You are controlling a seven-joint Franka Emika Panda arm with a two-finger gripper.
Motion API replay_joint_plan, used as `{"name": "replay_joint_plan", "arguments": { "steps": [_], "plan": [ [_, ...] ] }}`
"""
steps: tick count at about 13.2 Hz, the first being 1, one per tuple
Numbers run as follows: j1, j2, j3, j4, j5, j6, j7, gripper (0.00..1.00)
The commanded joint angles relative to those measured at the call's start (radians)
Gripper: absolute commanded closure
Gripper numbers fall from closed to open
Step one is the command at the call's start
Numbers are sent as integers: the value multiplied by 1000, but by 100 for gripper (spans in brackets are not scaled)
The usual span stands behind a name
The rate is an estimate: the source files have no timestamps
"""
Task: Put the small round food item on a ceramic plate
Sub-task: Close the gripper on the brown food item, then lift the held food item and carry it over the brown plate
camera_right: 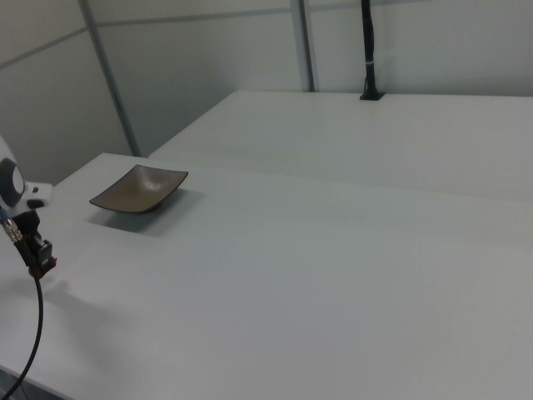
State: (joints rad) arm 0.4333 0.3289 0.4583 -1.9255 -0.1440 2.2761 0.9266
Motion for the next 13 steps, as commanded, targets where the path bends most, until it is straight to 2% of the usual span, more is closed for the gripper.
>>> {"name": "replay_joint_plan", "arguments": {
  "steps": [1,6,11,13],
  "plan": [
    [-2,-44,-53,103,7,-148,-77,95],
    [-1,-40,-145,278,89,-265,-285,95],
    [2,-16,-219,408,139,-414,-523,95],
    [10,16,-234,451,152,-429,-540,95]
  ]
}}
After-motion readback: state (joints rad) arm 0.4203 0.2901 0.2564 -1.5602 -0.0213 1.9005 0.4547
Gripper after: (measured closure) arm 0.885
